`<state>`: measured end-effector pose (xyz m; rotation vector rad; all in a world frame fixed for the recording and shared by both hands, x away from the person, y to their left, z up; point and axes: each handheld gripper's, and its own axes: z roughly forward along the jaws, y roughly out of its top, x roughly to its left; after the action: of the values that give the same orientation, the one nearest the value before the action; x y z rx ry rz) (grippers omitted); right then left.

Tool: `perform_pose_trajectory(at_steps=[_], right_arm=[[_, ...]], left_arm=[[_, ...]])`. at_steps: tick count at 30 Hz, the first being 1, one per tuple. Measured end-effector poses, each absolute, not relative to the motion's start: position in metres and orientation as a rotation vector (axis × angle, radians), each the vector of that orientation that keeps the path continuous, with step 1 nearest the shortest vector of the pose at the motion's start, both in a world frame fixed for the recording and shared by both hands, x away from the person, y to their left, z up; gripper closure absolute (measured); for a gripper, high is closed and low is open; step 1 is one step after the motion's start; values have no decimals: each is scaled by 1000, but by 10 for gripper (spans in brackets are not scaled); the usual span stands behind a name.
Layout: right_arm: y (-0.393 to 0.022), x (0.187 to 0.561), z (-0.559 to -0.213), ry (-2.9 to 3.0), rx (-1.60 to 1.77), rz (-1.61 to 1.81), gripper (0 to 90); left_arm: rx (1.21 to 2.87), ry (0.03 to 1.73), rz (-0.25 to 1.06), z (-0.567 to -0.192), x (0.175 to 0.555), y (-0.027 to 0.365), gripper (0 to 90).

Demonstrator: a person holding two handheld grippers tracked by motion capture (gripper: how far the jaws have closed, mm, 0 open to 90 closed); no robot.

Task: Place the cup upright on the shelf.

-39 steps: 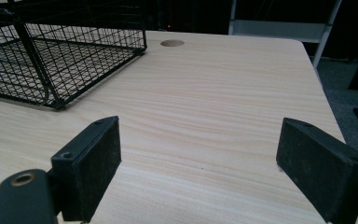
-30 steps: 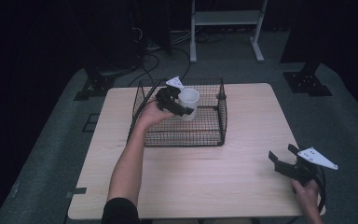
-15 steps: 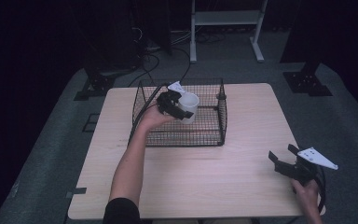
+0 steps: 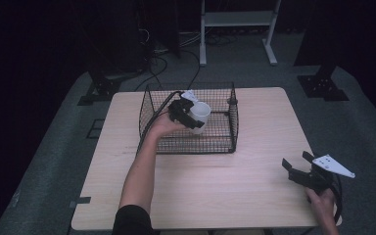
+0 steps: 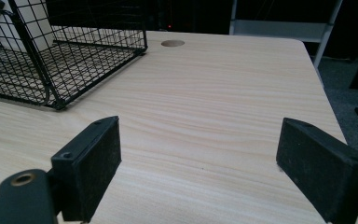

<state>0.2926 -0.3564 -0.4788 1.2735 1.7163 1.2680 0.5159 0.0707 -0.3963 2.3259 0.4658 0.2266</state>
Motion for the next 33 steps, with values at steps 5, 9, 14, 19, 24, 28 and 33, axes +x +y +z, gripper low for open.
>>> perform_pose_trajectory(at_steps=[5, 9, 14, 19, 24, 28, 33], right_arm=[[-356, 293, -479, 1716, 1274, 1269, 130], [-356, 292, -479, 1716, 1275, 1270, 130], [-356, 292, -479, 1716, 1274, 1270, 130], [-356, 293, -479, 1717, 1272, 1270, 130], [-356, 292, -479, 1717, 1271, 1271, 130], [-356, 292, -479, 1717, 1270, 1271, 130], [-356, 292, -479, 1717, 1270, 1271, 130]], left_arm=[[2326, 483, 204, -401, 519, 70, 214], [2333, 493, 188, -404, 521, 69, 213], [2343, 508, 165, -408, 523, 68, 213], [2359, 505, 161, -411, 524, 65, 213], [2358, 512, 151, -414, 525, 65, 213], [2366, 519, 149, -415, 525, 64, 213], [2374, 527, 150, -415, 526, 65, 212]])
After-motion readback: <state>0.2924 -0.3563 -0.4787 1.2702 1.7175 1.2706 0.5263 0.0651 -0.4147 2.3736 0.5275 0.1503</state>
